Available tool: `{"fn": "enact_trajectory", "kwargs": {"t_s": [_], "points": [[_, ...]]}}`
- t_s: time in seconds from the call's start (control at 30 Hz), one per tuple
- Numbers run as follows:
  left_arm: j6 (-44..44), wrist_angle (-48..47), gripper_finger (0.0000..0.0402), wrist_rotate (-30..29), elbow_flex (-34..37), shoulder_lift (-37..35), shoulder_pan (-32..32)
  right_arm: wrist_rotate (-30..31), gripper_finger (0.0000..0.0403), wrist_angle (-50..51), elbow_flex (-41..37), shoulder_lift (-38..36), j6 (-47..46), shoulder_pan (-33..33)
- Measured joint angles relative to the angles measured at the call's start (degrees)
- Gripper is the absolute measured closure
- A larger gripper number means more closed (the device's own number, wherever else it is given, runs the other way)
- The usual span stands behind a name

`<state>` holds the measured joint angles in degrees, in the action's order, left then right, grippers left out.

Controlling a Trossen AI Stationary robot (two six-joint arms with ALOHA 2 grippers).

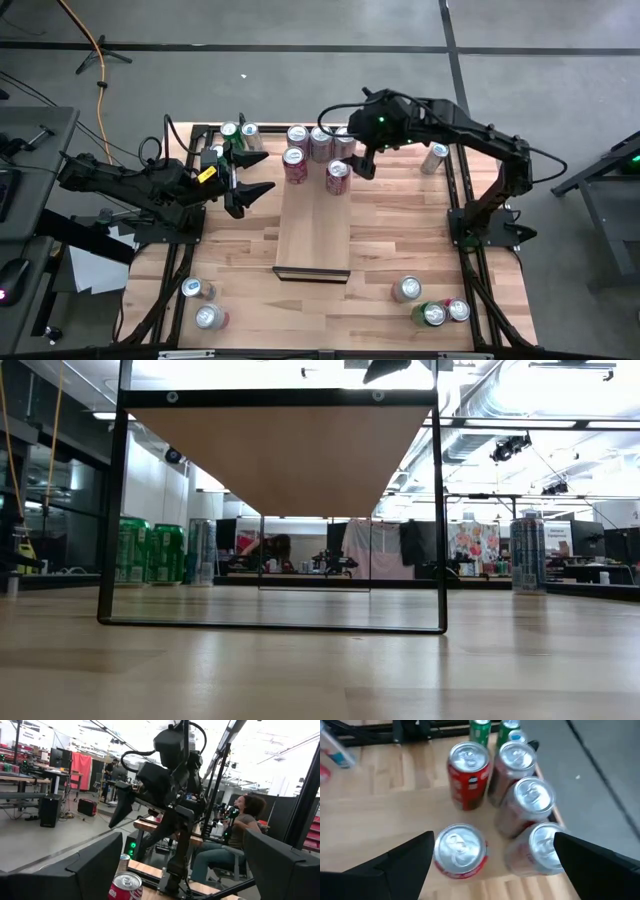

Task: Place canned beverage on shelf
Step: Put the top red soda can on the shelf

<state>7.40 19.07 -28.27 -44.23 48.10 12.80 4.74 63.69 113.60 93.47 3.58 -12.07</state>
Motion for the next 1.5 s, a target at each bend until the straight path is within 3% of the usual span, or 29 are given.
{"fn": "enact_trajectory", "kwargs": {"t_s": [0.2,0.4,0.53,0.8,1.3,1.5], "points": [[0.0,0.0,0.0054,0.0,0.0,0.0,0.0,0.7,0.0008,-1.8,0.0,0.0,-1.5,-0.9],[0.0,-0.1,0.0054,0.0,0.0,0.0,0.0,-17.7,0.0008,0.1,0.0,1.2,9.4,-3.7],[0.0,-0.1,0.0054,0.0,0.0,0.0,0.0,-21.4,0.0008,1.9,0.0,3.3,18.8,-4.9],[0.0,-0.6,0.0054,0.0,0.0,0.0,0.0,-22.3,0.0008,4.7,-0.1,8.0,28.3,-5.7],[2.0,-2.7,0.0054,0.0,0.0,0.0,0.0,-23.5,0.0009,8.0,-0.1,11.4,31.9,-5.5],[2.6,-2.9,0.0054,0.0,0.0,0.0,0.0,-23.3,0.0034,8.6,-0.1,12.4,31.8,-4.8]]}}
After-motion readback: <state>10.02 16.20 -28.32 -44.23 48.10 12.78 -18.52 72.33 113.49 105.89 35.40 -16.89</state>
